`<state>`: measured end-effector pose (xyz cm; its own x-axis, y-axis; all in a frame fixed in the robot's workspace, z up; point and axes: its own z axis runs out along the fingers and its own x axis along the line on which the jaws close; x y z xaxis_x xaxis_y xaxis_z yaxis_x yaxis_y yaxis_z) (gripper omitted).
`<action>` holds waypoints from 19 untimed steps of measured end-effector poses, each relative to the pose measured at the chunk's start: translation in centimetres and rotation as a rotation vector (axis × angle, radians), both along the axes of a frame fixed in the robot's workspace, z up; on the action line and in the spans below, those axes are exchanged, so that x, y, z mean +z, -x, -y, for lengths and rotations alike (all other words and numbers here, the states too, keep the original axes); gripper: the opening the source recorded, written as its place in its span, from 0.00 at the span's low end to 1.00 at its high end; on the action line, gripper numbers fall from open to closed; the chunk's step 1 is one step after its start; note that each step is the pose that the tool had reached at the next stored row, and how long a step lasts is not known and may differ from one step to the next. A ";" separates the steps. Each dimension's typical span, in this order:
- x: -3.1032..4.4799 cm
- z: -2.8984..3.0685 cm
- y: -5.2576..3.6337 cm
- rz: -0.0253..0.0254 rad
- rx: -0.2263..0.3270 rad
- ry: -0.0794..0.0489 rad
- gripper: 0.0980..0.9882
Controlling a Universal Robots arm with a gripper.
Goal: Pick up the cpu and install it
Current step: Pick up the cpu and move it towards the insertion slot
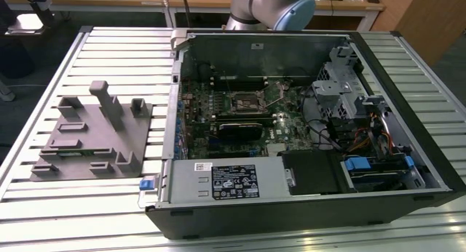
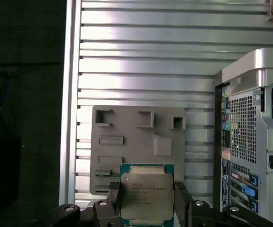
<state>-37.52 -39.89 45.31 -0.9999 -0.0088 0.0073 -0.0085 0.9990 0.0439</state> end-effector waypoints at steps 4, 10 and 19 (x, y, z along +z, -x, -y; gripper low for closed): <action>-0.01 0.00 -0.59 0.0002 0.000 0.000 0.49; -0.01 0.00 -1.39 0.0002 0.000 0.000 0.49; -0.01 0.00 -2.58 0.0001 0.000 0.000 0.49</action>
<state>-34.94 -39.90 45.30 -0.9999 -0.0088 0.0072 -0.0085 0.9990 0.0440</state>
